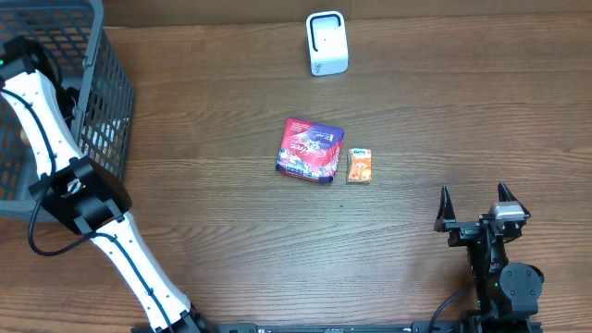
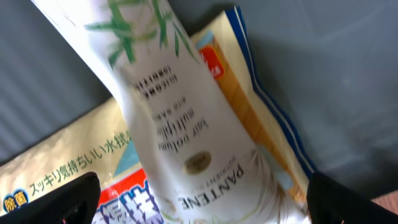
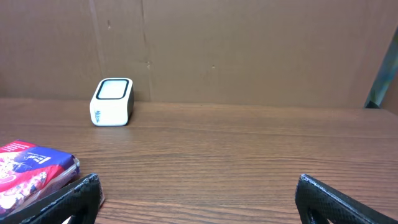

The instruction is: Scan the item barcode

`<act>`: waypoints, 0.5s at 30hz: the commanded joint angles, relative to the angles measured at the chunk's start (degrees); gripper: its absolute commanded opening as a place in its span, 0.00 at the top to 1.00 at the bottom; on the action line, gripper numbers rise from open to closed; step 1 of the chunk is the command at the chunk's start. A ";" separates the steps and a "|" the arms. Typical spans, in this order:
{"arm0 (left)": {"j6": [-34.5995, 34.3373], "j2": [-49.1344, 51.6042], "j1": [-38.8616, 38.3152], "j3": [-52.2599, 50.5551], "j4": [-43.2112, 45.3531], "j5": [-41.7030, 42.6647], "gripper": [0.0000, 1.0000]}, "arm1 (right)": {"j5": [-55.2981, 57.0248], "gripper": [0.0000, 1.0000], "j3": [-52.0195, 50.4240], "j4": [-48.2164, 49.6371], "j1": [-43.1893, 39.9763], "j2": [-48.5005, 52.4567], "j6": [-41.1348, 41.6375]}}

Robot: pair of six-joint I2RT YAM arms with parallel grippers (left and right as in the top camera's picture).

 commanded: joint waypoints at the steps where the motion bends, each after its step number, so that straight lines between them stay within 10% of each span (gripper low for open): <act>1: -2.80 1.03 0.50 -0.24 1.18 -1.40 0.03 | 0.55 0.00 -0.61 0.35 -0.26 -0.46 -0.24; 15: -3.23 3.41 1.25 -0.66 1.62 -1.86 0.14 | 0.55 0.00 -0.61 0.35 -0.26 -0.46 -0.22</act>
